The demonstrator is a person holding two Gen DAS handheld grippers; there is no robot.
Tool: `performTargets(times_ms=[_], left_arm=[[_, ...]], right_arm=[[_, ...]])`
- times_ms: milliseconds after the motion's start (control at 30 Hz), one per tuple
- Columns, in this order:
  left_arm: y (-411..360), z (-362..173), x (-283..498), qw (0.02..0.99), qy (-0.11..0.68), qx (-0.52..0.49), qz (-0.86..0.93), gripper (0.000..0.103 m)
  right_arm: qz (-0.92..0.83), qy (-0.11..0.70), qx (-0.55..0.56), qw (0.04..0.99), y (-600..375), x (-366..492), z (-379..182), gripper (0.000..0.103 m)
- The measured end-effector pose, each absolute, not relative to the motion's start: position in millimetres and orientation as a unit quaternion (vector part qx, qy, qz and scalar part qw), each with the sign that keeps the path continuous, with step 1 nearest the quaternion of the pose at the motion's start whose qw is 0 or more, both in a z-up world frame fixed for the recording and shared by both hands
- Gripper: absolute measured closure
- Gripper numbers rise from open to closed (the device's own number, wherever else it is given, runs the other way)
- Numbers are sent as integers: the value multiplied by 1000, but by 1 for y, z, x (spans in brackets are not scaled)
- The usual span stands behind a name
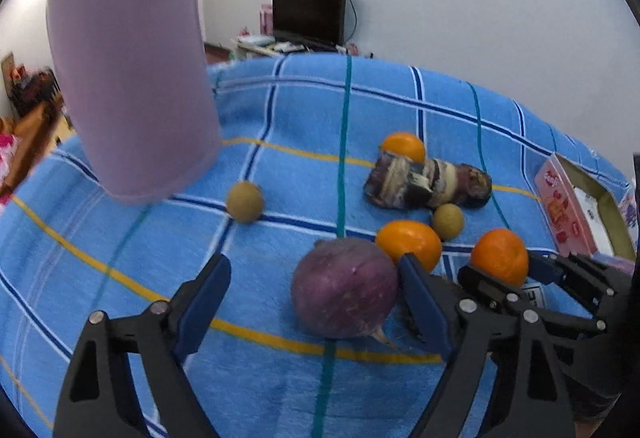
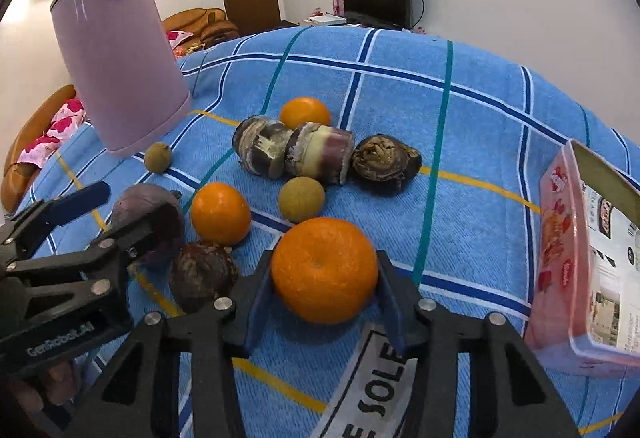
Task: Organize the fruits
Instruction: 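Grasp the purple turnip with the left tool while the right tool grasps an orange, then carry both fruits over the pink tin and open both tools to drop them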
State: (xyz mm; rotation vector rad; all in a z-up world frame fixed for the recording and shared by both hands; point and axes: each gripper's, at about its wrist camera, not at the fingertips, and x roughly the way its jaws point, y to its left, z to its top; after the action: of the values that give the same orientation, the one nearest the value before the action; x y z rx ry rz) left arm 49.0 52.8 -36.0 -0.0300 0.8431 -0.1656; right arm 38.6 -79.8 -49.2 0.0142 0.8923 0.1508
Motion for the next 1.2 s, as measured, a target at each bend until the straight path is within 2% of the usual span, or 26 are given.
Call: performTargets(times_ms=[100, 167, 200, 467, 667, 767, 1000, 1200], left_arm=[[55, -46, 55, 903, 425, -13, -65, 16], [54, -48, 57, 900, 429, -17, -74, 33], [56, -47, 56, 899, 426, -36, -97, 47], [66, -41, 50, 906, 407, -66, -96, 48], [68, -15, 33, 950, 297, -56, -75, 48], [61, -10, 28, 960, 267, -43, -76, 48], [51, -6, 16, 961, 253, -56, -99, 48], [15, 0, 7, 955, 260, -35, -135, 48]], right_arm=[[73, 425, 29, 902, -87, 33, -48, 54], [69, 413, 40, 907, -94, 23, -44, 54], [66, 410, 43, 909, -96, 20, -42, 54], [63, 394, 75, 914, -113, 4, -36, 54], [72, 335, 83, 936, -125, -16, -11, 54], [69, 311, 80, 944, -129, -24, 0, 54], [7, 279, 27, 960, -153, -44, 11, 54], [-28, 271, 48, 961, -203, -55, 16, 54]])
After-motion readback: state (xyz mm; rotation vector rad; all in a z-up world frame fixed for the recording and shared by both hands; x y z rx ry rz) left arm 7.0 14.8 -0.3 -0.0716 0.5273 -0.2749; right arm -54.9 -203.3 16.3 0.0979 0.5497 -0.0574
